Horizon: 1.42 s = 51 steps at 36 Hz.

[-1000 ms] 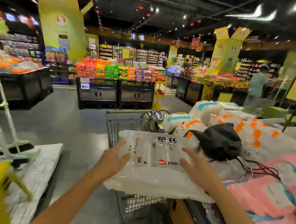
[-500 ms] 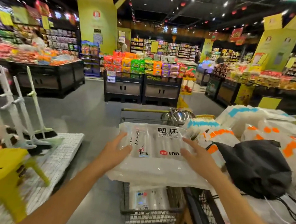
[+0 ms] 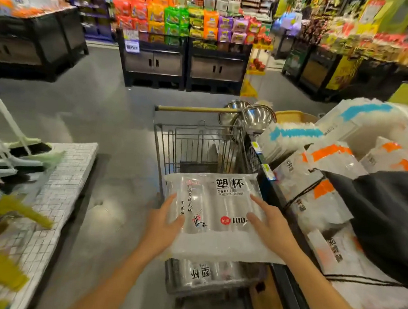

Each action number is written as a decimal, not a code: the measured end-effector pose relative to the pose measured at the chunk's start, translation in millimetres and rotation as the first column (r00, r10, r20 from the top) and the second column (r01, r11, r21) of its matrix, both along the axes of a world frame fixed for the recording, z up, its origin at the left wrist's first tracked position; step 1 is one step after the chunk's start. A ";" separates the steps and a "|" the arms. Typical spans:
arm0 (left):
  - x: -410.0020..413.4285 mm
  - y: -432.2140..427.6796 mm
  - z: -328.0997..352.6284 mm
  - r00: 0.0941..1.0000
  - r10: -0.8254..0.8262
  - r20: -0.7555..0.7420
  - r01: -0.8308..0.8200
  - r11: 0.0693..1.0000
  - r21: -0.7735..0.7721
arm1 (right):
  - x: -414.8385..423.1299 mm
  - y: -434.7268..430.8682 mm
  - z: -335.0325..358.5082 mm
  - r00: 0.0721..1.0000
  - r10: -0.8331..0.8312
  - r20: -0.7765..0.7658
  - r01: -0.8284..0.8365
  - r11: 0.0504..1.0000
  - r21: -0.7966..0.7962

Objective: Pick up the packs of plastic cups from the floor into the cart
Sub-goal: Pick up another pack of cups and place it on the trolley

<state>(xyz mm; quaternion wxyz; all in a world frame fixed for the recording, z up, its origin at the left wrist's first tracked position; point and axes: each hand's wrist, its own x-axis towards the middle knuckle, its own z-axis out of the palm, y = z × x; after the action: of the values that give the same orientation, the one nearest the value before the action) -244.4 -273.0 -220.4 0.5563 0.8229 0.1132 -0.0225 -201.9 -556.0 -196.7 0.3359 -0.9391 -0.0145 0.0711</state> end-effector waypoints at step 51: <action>132.0 -63.3 -262.9 0.774 0.002 -0.634 0.284 0.893 0.350 | 153.2 -1.7 -265.4 0.785 0.040 -0.619 -0.223 0.949 -0.222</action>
<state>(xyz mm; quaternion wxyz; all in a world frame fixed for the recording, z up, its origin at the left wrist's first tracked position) -112.5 -336.2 -483.4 0.2911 0.8766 0.2275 -0.3082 -48.6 -557.7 -462.2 0.1788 -0.9011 0.0382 0.3932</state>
